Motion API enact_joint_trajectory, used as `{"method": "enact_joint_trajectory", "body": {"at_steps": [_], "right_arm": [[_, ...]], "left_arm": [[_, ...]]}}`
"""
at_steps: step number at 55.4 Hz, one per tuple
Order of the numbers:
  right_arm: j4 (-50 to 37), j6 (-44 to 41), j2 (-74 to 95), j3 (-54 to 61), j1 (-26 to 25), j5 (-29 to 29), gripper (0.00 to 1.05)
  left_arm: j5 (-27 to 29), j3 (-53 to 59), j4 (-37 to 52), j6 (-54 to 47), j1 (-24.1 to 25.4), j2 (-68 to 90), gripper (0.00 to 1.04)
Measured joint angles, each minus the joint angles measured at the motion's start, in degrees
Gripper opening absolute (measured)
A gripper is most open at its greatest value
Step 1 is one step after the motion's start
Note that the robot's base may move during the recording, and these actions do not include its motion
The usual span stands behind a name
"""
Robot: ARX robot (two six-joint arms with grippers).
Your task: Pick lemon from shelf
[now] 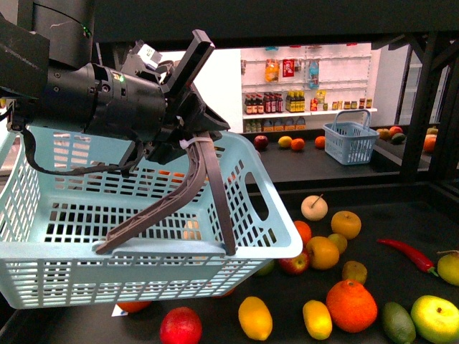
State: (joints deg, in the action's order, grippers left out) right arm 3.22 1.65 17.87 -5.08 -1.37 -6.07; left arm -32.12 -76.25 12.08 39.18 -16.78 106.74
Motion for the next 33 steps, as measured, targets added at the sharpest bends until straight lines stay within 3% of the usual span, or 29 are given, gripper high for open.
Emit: {"method": "enact_joint_trajectory", "body": {"at_steps": [12,18,33], "right_arm": [[-21.8,-0.8,36.7,-11.0,-6.7,12.0,0.97],[-27.1,-1.5,55.7,-19.2,-6.9,16.9,0.97],[-27.5,-2.1,91.7,-39.0,-2.5,14.4,0.97]], "left_arm": [[0.0,0.0,0.0,-0.1,0.0,0.0,0.13],[0.1,0.0,0.0,-0.1,0.0,0.0,0.13],[0.0,0.0,0.0,-0.4,-0.1,0.0,0.13]]}}
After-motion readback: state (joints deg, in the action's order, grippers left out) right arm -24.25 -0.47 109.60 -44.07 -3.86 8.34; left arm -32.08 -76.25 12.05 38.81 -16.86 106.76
